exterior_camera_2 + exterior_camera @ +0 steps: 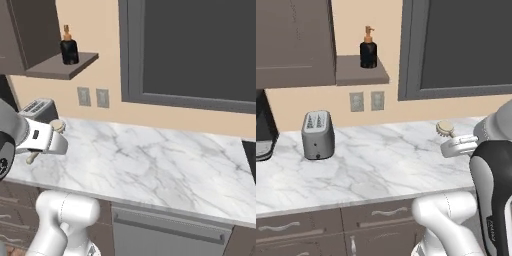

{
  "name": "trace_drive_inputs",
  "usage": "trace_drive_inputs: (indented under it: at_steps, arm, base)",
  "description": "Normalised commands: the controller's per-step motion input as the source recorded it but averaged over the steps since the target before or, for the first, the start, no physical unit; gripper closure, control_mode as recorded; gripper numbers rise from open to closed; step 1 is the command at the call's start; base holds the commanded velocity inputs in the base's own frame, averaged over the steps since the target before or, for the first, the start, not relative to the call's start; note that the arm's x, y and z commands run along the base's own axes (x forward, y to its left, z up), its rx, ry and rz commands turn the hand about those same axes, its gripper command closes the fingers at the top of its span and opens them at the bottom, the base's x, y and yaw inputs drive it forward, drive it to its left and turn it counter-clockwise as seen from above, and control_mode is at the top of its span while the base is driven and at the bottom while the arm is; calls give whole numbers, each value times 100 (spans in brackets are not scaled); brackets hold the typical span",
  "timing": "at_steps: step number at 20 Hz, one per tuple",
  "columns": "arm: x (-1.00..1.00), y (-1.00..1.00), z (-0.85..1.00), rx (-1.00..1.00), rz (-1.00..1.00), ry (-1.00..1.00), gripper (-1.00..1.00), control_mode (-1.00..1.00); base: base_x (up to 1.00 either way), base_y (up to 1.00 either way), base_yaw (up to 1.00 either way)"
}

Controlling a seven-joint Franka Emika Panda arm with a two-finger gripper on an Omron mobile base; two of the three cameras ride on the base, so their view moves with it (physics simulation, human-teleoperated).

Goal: Locate and retrieve the dish brush and soap dispenser from the cabinet. Place them next to the sink.

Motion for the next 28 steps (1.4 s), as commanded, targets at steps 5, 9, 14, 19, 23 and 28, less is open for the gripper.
trace_drive_inputs:
  at_steps: [5, 9, 14, 19, 23, 28]
  arm:
    - [0, 0, 0, 0, 0, 0, 100, 100]
    - [0, 0, 0, 0, 0, 0, 100, 100]
    - [0, 0, 0, 0, 0, 0, 100, 100]
    - [0, 0, 0, 0, 0, 0, 100, 100]
    - [0, 0, 0, 0, 0, 0, 100, 100]
    - [0, 0, 0, 0, 0, 0, 100, 100]
  base:
    - [20, -63, -15]
    - [35, -38, -21]
    - [22, -32, -14]
    - [27, -20, -10]
    - [24, -39, -6]
    - [23, -44, 0]
